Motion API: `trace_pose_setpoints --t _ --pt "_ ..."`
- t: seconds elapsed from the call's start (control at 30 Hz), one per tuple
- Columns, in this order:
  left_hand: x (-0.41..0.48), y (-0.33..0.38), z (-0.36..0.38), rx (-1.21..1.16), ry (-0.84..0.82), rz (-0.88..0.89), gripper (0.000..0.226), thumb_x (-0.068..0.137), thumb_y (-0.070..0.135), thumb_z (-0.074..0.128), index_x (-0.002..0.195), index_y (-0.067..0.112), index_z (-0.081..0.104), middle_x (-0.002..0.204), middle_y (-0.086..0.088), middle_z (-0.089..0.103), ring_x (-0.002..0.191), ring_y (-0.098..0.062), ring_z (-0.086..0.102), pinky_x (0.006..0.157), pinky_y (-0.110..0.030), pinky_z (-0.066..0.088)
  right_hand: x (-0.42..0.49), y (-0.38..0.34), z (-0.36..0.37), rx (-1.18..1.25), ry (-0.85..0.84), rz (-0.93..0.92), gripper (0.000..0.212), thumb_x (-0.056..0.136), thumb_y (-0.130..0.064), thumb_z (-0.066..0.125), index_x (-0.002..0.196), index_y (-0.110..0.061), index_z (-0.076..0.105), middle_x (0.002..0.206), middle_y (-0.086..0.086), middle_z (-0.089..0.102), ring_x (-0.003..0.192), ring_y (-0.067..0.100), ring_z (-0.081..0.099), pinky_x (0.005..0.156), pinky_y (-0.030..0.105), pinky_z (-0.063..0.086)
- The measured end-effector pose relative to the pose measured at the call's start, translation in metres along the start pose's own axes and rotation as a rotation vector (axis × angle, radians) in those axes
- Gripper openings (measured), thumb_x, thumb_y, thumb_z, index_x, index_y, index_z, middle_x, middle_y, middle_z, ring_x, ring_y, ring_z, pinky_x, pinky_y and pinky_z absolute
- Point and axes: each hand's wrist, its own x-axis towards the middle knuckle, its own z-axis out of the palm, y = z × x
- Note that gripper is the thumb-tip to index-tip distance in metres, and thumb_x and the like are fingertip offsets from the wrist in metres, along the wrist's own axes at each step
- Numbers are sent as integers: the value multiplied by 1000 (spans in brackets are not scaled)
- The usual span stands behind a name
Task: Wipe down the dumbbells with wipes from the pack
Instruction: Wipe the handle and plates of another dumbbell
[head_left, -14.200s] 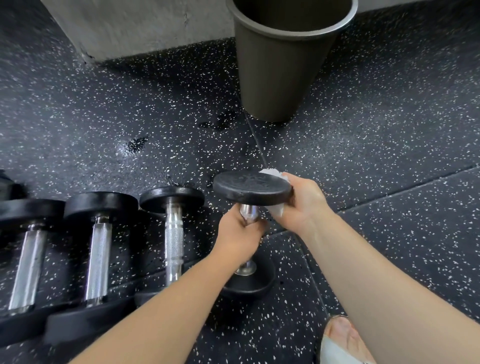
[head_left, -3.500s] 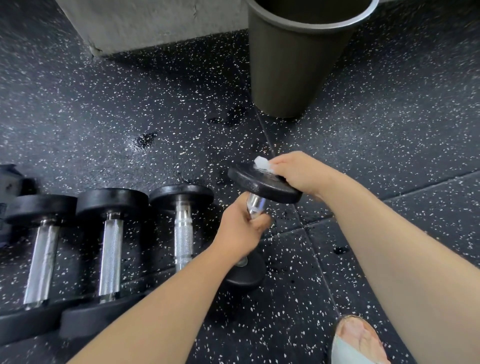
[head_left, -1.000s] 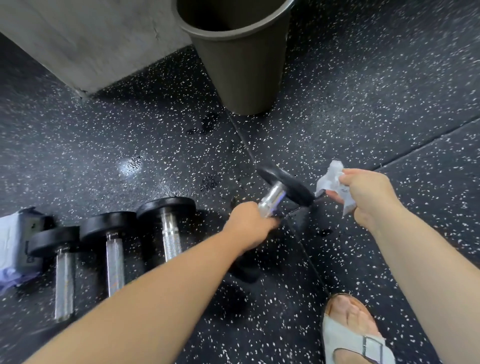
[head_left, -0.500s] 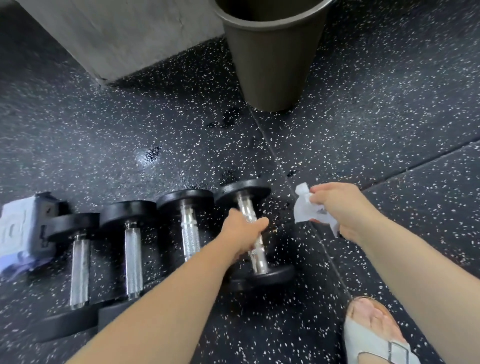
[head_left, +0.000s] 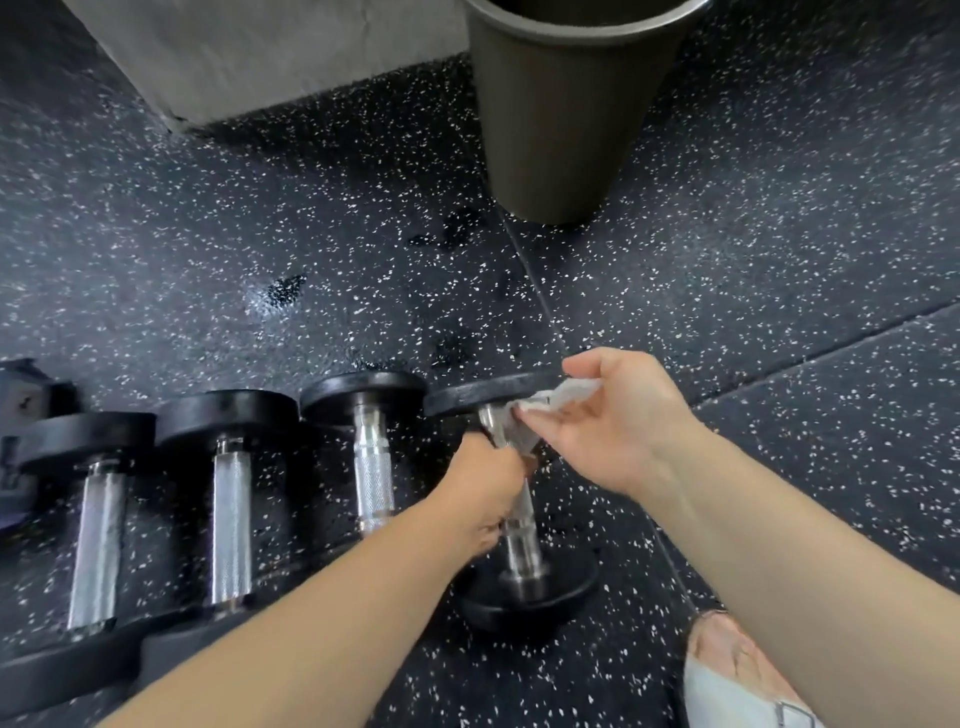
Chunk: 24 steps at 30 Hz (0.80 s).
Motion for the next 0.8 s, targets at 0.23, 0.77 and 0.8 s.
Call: trace_pose_setpoints --t 0.23,0.77,0.8 --pt "-4 -4 -2 44 17 63 38 80 -6 60 114 10 56 108 -13 64 100 -28 61 96 -49 48 22 14 3 196 -42 38 15 95 -11 36 81 -5 36 61 11 50 64 24 48 63 38 55" --pt "-11 -6 -2 74 17 83 34 74 -9 64 101 9 53 88 -10 58 82 -23 56 80 -35 48 37 16 -5 64 62 10 20 93 -18 51 104 -1 51 83 12 56 80 28 56 96 38 48" --pt "-12 -5 -2 84 19 97 33 74 -8 64 99 10 52 86 -10 57 80 -22 55 78 -33 48 40 15 -7 13 68 18 14 91 -13 51 101 -4 52 79 10 56 75 25 56 87 34 50"
